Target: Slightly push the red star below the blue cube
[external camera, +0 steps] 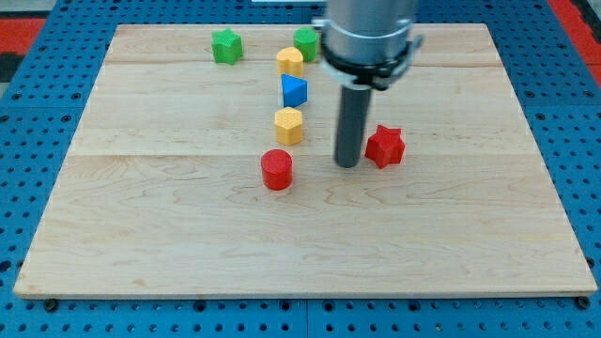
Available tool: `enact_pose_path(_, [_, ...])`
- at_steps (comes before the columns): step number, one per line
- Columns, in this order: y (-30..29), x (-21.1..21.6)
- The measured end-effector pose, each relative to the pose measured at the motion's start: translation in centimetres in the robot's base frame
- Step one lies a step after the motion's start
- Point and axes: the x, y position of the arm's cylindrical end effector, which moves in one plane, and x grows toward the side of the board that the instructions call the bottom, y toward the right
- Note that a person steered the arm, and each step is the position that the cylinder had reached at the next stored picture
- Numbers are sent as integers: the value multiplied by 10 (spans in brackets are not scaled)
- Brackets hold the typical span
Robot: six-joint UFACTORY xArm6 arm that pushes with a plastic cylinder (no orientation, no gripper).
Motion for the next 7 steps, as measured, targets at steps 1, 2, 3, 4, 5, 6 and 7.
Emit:
enact_pose_path(1, [-51, 56])
enact_pose_path(2, [-144, 95])
enact_pose_path(3, [-277, 76])
enact_pose_path(4, [-301, 3])
enact_pose_path(5, [-302, -55])
enact_pose_path(6, [-302, -104])
enact_pose_path(7, [-301, -159])
